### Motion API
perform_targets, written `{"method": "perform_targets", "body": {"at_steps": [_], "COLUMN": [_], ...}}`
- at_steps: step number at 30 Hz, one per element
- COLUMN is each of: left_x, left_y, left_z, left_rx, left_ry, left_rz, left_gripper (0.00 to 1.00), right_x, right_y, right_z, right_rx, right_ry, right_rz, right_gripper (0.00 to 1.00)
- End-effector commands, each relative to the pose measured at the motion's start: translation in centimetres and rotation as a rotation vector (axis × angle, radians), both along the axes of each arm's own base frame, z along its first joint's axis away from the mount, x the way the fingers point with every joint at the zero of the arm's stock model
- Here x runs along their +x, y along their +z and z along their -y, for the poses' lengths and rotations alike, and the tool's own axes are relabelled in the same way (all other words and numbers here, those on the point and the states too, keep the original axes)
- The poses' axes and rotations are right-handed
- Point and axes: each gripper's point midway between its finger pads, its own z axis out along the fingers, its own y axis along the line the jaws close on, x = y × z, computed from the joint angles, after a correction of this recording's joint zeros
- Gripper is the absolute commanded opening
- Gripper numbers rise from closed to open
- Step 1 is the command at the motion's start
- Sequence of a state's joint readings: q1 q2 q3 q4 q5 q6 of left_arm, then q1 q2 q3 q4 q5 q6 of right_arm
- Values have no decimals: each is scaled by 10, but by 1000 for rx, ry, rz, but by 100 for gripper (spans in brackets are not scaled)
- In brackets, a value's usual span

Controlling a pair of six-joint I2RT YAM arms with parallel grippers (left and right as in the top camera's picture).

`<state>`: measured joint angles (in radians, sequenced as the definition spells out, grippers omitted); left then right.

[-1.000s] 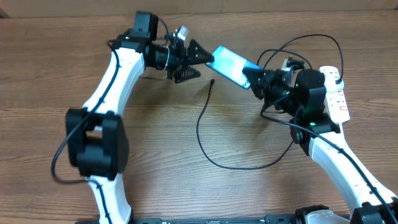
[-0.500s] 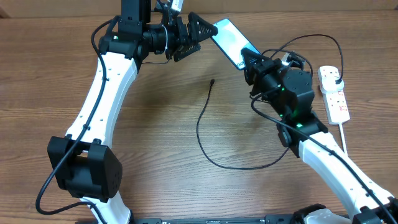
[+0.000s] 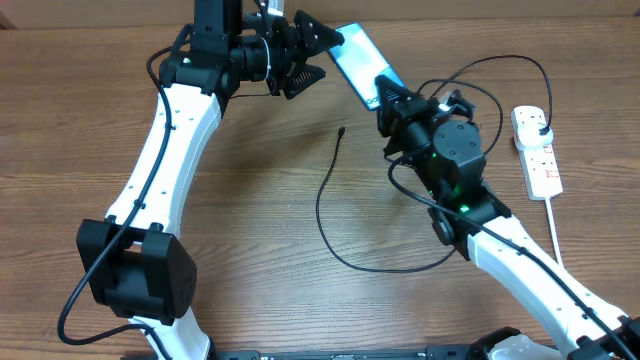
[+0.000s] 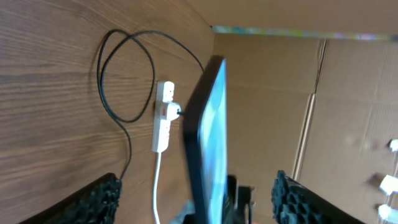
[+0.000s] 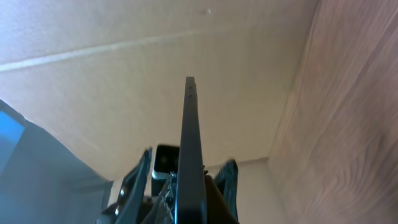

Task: Plug charger to phone and switch on socket

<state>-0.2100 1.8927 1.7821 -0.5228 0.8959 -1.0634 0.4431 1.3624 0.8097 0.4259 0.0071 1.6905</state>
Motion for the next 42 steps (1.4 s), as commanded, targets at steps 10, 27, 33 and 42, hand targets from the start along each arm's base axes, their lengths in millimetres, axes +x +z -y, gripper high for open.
{"method": "perform_targets", "body": {"at_steps": [10, 27, 33, 42], "left_x": [-6, 2, -3, -8], "left_y": [-10, -16, -22, -28], "left_z": [21, 15, 13, 11], "left_rx": [51, 87, 101, 111], "left_ry": [28, 85, 84, 84], "left_rz": [-42, -39, -78, -113], "left_gripper": [64, 47, 29, 4], "right_x": [-7, -2, -1, 1], "right_y": [14, 3, 3, 3], "right_z": [-44, -39, -38, -35], "right_rx": [131, 112, 112, 112], "right_ry": [76, 10, 7, 0], "right_rz": [-1, -25, -25, -24], "right_gripper": [4, 4, 4, 4]}}
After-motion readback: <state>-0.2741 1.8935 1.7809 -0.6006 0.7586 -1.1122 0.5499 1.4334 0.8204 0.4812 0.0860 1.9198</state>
